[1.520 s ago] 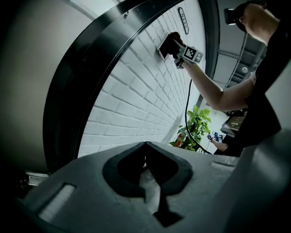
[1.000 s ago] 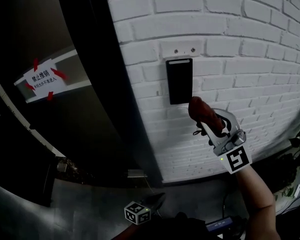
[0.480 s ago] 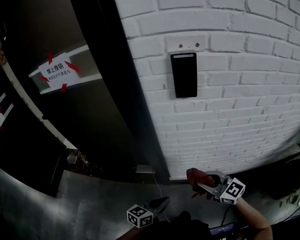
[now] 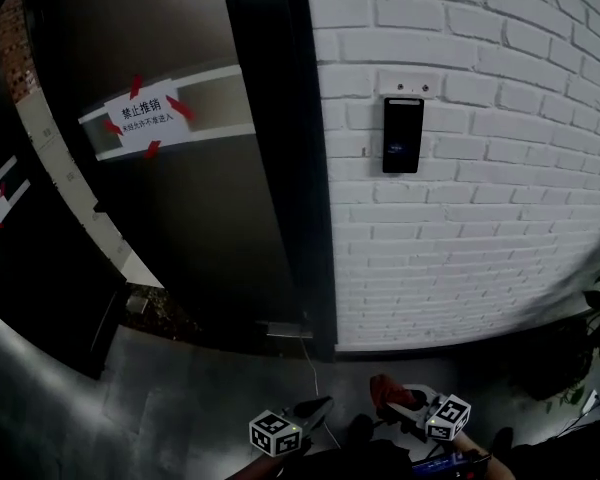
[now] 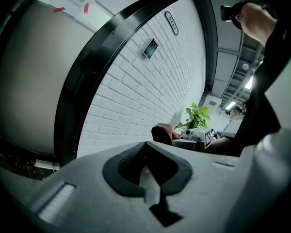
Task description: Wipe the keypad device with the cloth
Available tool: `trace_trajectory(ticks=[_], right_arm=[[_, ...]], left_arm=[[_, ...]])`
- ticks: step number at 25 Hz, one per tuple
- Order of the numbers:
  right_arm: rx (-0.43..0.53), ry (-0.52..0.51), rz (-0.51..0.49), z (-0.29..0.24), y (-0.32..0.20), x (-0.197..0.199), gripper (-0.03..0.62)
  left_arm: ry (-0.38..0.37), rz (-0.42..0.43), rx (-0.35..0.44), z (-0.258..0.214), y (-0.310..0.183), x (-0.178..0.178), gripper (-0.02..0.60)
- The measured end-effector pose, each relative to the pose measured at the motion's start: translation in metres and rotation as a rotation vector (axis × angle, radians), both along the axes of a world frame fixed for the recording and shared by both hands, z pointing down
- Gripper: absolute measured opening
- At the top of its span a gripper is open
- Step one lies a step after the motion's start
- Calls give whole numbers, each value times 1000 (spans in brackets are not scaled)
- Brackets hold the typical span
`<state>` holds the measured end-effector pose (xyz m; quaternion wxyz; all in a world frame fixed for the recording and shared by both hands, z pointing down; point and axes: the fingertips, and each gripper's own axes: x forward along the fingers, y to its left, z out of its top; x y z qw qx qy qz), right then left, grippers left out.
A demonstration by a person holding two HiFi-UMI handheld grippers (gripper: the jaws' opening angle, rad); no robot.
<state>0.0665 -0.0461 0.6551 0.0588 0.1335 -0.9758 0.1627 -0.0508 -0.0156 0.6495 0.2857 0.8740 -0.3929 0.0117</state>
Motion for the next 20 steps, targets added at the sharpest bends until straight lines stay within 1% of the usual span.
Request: trace_trajectory(ticks=[4,9,12,15,20], right_arm=[[-27,-14,9,7,56,-11,107],[-9,-4,19,5,113,-24,107],[8,-12,59,5,134,-24,107],[20,-12,91,3,150,-18,106],[23,-9,139,5,161,-7,106]], left_arm=[[11,7,-9,10,39,-2,5],[29,52,-1,17,80,10,5],[38,75,-1,28,98,16,5],[32,118,6,31,112,27,5],[25,169,19,28,123,45,5]])
